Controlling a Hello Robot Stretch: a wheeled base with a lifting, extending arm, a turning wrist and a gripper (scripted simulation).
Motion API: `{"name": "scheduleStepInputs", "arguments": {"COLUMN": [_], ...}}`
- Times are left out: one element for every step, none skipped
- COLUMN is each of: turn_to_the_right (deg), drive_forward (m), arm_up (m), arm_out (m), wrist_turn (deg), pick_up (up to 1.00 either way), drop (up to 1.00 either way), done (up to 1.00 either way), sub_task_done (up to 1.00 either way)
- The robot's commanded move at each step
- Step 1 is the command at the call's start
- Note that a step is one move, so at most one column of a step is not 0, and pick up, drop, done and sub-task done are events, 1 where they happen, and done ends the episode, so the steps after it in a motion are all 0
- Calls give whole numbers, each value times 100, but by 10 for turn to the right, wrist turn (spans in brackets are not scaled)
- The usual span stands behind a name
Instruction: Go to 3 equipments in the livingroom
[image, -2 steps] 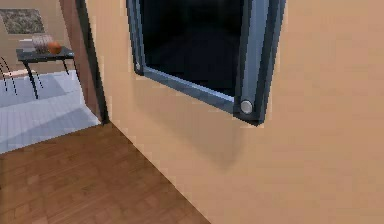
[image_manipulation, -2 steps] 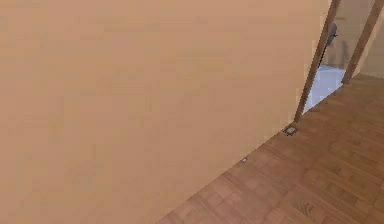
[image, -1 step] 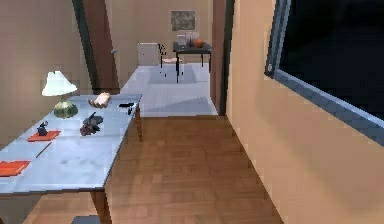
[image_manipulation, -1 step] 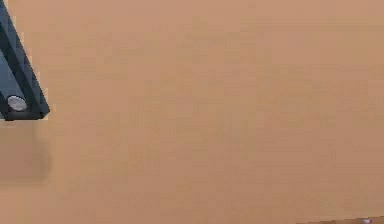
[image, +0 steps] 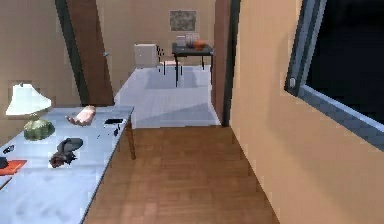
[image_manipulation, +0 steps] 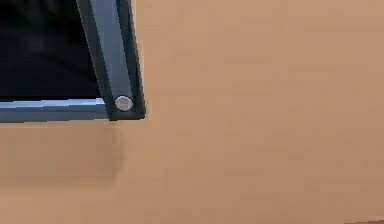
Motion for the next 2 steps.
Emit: {"name": "scheduleStepInputs", "arguments": {"turn_to_the_right": [-60, 0], "drive_forward": [0, 85], "arm_up": [0, 0], "arm_out": [0, 0], "wrist_turn": [0, 0], "pick_up": [0, 0], "drop": [0, 0], "done": [0, 0], "sub_task_done": [0, 0]}}
